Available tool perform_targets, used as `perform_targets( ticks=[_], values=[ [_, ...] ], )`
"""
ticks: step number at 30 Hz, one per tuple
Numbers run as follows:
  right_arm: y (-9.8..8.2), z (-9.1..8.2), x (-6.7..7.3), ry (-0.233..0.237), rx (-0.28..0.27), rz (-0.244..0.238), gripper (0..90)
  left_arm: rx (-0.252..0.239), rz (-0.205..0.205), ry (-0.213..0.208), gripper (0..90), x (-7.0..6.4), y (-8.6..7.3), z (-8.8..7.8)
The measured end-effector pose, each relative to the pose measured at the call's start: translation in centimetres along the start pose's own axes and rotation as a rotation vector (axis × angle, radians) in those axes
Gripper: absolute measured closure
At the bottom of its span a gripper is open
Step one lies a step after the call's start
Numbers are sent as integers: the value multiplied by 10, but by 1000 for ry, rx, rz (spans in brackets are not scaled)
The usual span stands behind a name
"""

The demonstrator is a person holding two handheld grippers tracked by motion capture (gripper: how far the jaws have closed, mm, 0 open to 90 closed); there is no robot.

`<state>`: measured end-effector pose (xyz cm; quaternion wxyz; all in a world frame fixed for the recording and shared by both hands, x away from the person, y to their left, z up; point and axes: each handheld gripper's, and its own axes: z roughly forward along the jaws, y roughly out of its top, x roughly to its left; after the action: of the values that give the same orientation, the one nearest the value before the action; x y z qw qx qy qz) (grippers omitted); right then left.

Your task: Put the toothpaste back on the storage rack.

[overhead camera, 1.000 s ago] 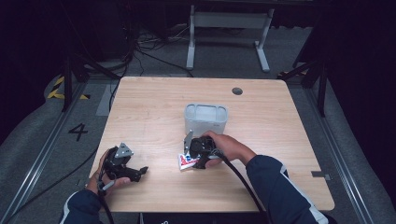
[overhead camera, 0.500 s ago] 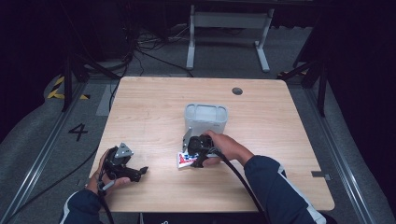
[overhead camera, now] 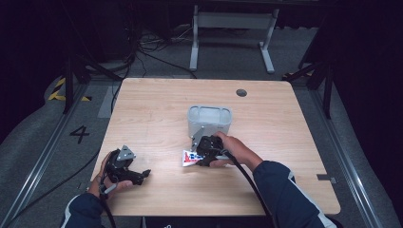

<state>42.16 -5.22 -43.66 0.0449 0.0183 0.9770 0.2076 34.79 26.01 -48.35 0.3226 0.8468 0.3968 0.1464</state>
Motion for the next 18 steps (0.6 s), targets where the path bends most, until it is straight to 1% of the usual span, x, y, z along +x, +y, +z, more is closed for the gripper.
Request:
perform_targets(
  ticks=[1, 3, 4, 5, 6, 7, 11, 13, 15, 16, 18],
  values=[
    [-2, -2, 0, -20, -29, 19, 622, -1, -1, 0, 5, 0, 0, 0],
    [-8, -7, -1, -12, -63, 45, 624, 0, 0, 0, 5, 0, 0, 0],
    [-11, -9, -2, -24, -85, 44, 626, 0, 0, 0, 5, 0, 0, 0],
    [-14, -11, -2, -28, -102, 55, 626, 0, 0, 0, 5, 0, 0, 0],
    [-20, -16, -1, -43, -128, 75, 628, 0, 0, 0, 5, 0, 0, 0],
    [-20, -16, -1, -43, -128, 75, 628, 0, -1, 1, 5, 0, 0, 0],
    [-30, -28, 2, -53, -197, 115, 631, 0, -1, 1, 4, 0, 0, 0],
    [-35, -33, 3, -56, -216, 126, 631, 0, 0, 1, 5, 0, 0, 0],
    [-40, -38, 5, -69, -239, 137, 630, 0, -1, 0, 5, 0, 0, 0],
    [-43, -41, 6, -66, -256, 143, 630, 0, -1, 0, 5, 0, 0, 0],
    [-47, -44, 6, -74, -282, 151, 630, 0, -1, 0, 5, 0, 0, 0]
  ],
)
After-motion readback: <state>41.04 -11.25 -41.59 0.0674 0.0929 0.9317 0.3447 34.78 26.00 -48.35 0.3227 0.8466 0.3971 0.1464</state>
